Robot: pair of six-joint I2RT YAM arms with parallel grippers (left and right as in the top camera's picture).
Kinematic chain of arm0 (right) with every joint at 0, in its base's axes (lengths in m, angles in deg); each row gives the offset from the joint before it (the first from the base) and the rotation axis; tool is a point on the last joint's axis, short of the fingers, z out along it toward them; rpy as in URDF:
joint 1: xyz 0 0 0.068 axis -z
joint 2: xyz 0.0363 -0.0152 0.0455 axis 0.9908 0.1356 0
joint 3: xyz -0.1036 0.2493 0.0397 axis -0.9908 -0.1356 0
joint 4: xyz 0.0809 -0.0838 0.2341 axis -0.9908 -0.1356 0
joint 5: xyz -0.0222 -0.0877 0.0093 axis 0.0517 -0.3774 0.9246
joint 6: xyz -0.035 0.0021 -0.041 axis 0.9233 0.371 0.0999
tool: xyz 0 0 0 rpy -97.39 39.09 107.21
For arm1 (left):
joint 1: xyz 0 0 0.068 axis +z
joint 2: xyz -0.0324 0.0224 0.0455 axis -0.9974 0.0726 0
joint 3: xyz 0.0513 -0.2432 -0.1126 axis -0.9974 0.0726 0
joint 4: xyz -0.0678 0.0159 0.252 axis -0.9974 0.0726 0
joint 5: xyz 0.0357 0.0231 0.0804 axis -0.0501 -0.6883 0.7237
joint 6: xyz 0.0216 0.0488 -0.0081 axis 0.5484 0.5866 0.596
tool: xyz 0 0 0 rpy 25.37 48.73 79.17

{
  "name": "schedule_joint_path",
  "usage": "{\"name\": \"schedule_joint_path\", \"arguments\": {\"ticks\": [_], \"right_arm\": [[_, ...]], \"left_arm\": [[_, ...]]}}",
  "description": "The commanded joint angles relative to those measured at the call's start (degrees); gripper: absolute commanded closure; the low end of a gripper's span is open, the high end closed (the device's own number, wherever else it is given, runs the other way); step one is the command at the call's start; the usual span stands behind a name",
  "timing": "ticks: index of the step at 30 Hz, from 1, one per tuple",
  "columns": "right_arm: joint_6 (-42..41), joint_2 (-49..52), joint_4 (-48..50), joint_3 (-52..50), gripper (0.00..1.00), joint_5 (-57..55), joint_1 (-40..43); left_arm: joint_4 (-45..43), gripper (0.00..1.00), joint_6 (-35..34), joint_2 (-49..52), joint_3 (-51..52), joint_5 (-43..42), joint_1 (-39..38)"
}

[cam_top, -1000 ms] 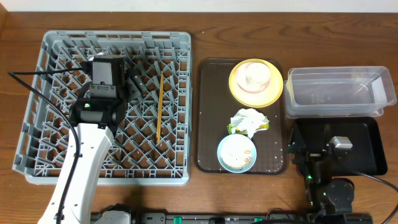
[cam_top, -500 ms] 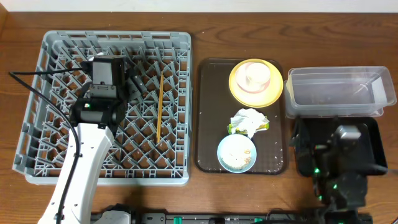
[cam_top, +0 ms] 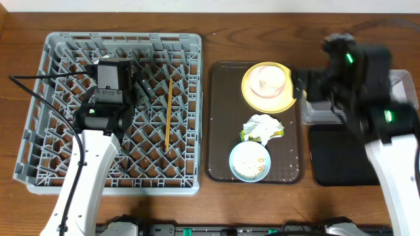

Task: Sort waste into correct bins and load items into the dishwasher rack
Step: 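Reach the right gripper over the tray toward the crumpled white tissue, then grasp the white tissue with the right gripper and lift it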

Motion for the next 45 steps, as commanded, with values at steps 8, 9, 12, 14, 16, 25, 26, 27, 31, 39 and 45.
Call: {"name": "schedule_joint_path", "arguments": {"ticks": [8, 9, 12, 14, 16, 25, 26, 27, 31, 39, 45], "right_arm": [[-0.6, 9.5, -5.7, 9.5, 0.02, 33.7, -4.0], [-0.6, 9.7, -5.2, 9.3, 0.14, 33.5, -4.1], [-2.4, 10.1, -5.5, 8.3, 0.73, 29.8, -4.8], [-8.5, 10.1, -7.5, 6.8, 0.82, 24.3, -5.6], [-14.5, 10.1, -8.6, 4.3, 0.80, 17.3, -6.6], [-26.8, 10.1, -1.0, -13.4, 0.56, -3.3, -9.1], [-26.8, 10.1, 1.1, -15.1, 0.48, -3.3, -9.1], [-26.8, 10.1, 3.3, -16.9, 0.44, -3.3, -9.1], [-27.7, 10.1, 11.5, -23.3, 0.40, -3.3, -9.3], [-32.8, 10.1, 23.7, -32.9, 0.41, -3.3, -9.7], [-32.8, 10.4, 28.1, -35.3, 0.41, -4.1, -12.1]], "left_arm": [[-0.1, 0.09, 0.1, -0.1, -0.5, 0.1, 0.2], [-0.1, 0.09, 0.1, -0.1, -0.5, 0.1, 0.2], [-0.1, 0.09, 0.1, -0.1, -0.5, 0.1, 0.2], [-0.1, 0.09, 0.1, -0.1, -0.5, 0.1, 0.2], [-0.1, 0.09, 0.1, -0.1, -0.5, 0.1, 0.2], [-0.1, 0.09, 0.1, -0.1, -0.5, 0.1, 0.2], [-0.1, 0.09, 0.1, -0.1, -0.5, 0.1, 0.2], [-0.1, 0.09, 0.1, -0.1, -0.5, 0.1, 0.2], [-0.1, 0.09, 0.1, -0.1, -0.5, 0.1, 0.2], [-0.1, 0.09, 0.1, -0.1, -0.5, 0.1, 0.2], [-0.1, 0.09, 0.1, -0.1, -0.5, 0.1, 0.2]]}}
